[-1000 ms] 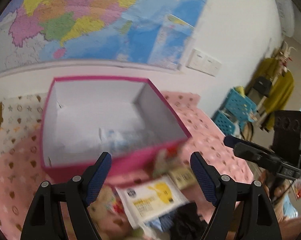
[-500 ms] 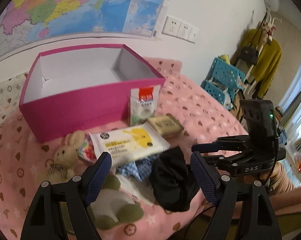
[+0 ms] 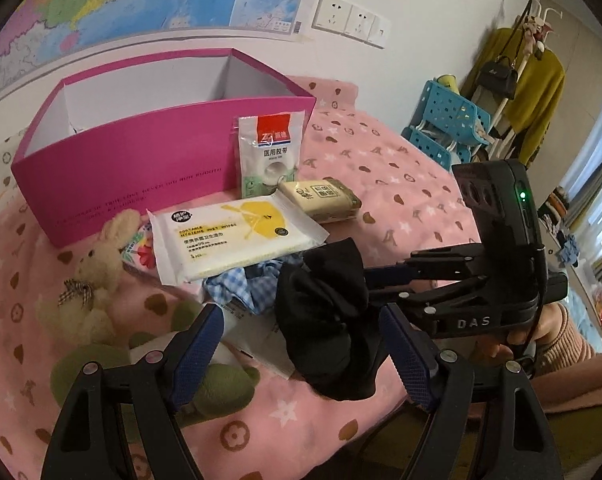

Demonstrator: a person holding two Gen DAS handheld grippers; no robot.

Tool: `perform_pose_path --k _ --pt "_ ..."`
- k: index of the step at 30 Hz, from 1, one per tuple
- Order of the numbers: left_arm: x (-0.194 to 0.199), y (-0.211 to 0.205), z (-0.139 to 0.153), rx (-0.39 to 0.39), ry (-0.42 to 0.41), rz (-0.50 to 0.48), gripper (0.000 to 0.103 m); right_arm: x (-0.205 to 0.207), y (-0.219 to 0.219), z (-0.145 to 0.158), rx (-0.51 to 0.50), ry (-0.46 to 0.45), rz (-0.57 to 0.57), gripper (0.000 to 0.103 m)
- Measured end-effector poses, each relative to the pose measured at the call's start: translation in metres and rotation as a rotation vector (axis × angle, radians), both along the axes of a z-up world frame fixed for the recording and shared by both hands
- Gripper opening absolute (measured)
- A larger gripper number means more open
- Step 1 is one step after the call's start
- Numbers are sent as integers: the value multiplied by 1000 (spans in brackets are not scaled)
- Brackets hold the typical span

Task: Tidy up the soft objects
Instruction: 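Grasp the black cloth with the right gripper and lift it, then carry the black cloth into the pink box and open the right gripper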

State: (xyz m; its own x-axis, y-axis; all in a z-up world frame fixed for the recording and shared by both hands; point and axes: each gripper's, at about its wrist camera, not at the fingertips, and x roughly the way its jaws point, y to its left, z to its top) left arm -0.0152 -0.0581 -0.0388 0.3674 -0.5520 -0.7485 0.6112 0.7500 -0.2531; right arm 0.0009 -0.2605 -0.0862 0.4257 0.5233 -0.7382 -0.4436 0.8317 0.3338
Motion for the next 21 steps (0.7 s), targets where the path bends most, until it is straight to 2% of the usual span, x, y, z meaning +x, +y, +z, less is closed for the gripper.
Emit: perform_pose_path --k 1,2,5,9,12,21 --pt "0 0 0 -3 2 -1 81 0 0 -1 -1 3 5 26" --pt "0 0 0 -2 4 -1 81 -1 1 -1 -7 6 8 25" --pt "0 -2 -3 -4 12 -11 80 -4 1 1 -13 -17 10 23" --pt "-3 -7 -9 -25 46 -47 71 -13 -3 14 3 -64 11 23" --pt "-4 -9 -9 -39 59 -64 71 -18 -6 28 20 -99 13 22" --pt "7 -8 17 -145 16 -92 67 -23 0 70 53 -197 44 22"
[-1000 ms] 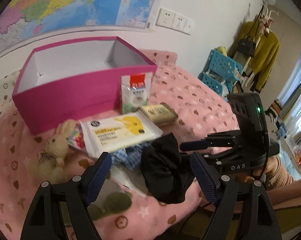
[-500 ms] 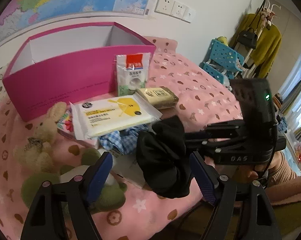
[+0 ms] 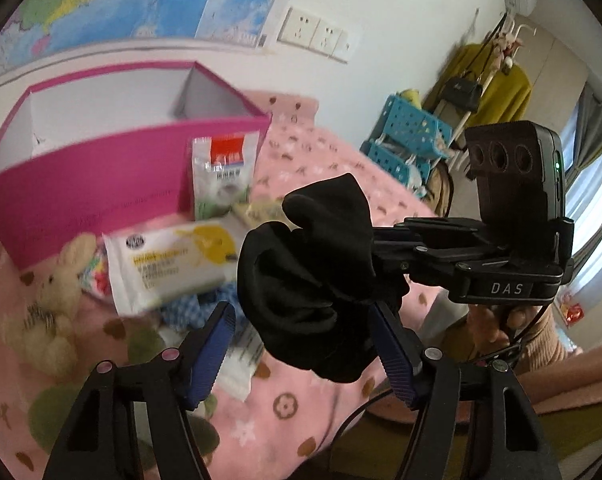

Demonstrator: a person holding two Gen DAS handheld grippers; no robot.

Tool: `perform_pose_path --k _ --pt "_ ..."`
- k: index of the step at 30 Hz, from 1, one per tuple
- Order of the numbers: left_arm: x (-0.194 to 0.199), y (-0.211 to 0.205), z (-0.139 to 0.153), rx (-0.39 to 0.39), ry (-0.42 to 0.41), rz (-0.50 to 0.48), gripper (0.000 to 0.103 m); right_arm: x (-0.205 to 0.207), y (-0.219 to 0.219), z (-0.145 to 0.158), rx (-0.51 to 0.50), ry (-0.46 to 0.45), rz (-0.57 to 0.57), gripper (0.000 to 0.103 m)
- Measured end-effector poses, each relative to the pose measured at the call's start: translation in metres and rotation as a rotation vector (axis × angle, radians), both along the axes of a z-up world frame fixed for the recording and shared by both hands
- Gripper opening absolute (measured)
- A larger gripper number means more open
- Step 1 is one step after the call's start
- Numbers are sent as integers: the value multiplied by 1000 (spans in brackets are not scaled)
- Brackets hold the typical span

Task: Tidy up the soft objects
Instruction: 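Carry the black cloth into the pink box and open the right gripper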

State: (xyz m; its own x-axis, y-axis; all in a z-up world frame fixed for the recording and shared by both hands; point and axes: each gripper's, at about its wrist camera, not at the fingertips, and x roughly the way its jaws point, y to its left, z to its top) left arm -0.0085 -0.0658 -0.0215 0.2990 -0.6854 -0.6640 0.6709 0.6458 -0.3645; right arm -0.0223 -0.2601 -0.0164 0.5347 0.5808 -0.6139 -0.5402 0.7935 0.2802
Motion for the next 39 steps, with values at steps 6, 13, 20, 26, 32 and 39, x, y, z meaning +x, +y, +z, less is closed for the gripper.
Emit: perform_pose_path --k 6,13,20,26,32,39 --pt "16 1 16 -18 -32 25 58 9 10 22 2 -62 18 22" --pt "59 2 49 -32 -109 88 54 42 22 58 -8 -155 27 22" --pt "108 -4 77 -24 -153 135 53 89 34 91 -10 -204 18 22" --pt "154 -12 78 7 -140 168 53 134 33 99 10 -188 -24 22" --pt "194 -19 59 62 -88 204 53 184 32 80 12 -81 -68 23" --pt "228 -24 29 155 -7 269 57 229 34 60 -63 -3 -159 26"
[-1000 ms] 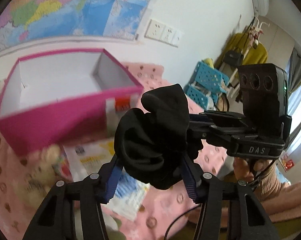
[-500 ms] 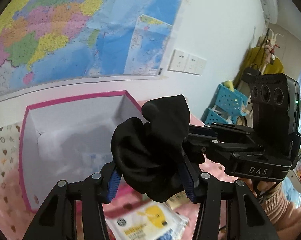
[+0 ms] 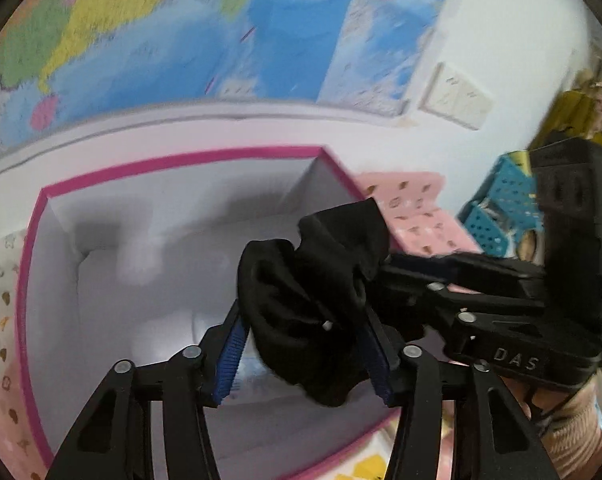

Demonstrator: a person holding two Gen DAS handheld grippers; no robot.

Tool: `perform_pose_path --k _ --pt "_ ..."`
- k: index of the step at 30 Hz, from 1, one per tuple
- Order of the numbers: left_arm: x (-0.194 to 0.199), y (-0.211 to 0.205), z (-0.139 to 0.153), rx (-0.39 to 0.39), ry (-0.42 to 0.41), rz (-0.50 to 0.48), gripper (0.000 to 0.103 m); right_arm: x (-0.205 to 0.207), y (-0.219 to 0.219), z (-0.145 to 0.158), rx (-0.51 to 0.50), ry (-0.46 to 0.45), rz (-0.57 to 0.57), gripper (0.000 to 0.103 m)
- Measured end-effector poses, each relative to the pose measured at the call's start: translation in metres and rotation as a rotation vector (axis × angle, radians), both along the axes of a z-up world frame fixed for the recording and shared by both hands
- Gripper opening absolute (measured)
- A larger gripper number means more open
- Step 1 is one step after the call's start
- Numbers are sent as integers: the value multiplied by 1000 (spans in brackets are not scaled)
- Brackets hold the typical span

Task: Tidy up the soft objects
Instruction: 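Carry the black cloth into the pink box and open the right gripper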

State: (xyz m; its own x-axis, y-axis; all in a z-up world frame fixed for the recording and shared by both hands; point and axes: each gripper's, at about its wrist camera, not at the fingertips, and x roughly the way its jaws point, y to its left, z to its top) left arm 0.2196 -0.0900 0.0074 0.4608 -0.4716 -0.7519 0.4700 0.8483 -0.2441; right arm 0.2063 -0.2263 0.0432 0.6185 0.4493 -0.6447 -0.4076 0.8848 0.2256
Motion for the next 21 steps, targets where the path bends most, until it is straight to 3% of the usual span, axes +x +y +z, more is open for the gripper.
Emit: perform_pose_path --k 3,8,14,18,21 --pt "8 4 -8 16 34 38 58 9 1 -3 -53 -16 -71 34" --pt "1 20 -8 26 18 74 58 4 -5 -3 -48 -27 -95 37" --pt "-28 50 14 -56 -38 83 58 -37 -6 7 -24 -94 -17 38" --pt "-52 73 28 -116 -75 90 62 -78 -8 16 11 -150 46 47" --pt "-72 85 35 -130 -103 92 63 -106 -10 17 36 -173 88 47"
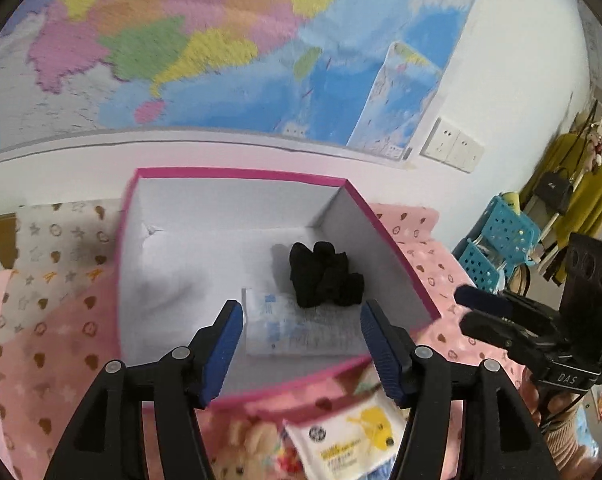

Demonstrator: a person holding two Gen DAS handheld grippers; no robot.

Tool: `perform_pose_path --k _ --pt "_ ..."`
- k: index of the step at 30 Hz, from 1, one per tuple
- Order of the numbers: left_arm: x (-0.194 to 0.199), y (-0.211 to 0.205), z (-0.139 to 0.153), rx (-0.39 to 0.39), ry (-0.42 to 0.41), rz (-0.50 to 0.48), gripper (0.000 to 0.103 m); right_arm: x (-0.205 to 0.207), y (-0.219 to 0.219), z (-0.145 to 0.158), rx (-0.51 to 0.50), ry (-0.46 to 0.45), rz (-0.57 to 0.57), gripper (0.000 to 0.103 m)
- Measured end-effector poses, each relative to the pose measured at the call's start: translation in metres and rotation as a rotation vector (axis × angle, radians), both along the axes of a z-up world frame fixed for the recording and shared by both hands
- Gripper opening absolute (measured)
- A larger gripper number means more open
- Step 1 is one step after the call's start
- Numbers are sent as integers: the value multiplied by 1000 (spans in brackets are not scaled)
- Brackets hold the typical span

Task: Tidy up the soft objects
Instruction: 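Carry the black cloth into the pink box and open the right gripper, then grasp the green plush turtle with the right gripper and lift it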

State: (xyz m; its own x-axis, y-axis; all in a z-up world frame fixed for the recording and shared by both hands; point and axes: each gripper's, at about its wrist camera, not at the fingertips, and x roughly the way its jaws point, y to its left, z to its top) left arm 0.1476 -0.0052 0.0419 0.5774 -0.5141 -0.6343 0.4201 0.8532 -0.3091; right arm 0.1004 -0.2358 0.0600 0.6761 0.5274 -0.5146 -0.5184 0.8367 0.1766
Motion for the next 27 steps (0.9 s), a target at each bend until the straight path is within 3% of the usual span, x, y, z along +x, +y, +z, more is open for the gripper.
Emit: perform_pose_path --k 8,11,15,21,24,27 --pt "-66 40 -6 -56 -40 -24 66 -60 7 -28 32 45 177 47" --pt "-91 48 -18 -16 -49 -2 70 -76 18 -50 30 99 243 49" --pt "-115 59 -38 -1 -16 10 70 -93 39 -79 -30 163 300 52" --pt "-139 78 -60 -18 42 32 70 -105 66 -121 -42 278 358 54" --pt "-145 84 -72 -9 70 55 70 -110 77 -133 -61 291 371 68" --pt "-149 89 -84 -21 108 68 70 -114 82 -136 -71 284 371 69"
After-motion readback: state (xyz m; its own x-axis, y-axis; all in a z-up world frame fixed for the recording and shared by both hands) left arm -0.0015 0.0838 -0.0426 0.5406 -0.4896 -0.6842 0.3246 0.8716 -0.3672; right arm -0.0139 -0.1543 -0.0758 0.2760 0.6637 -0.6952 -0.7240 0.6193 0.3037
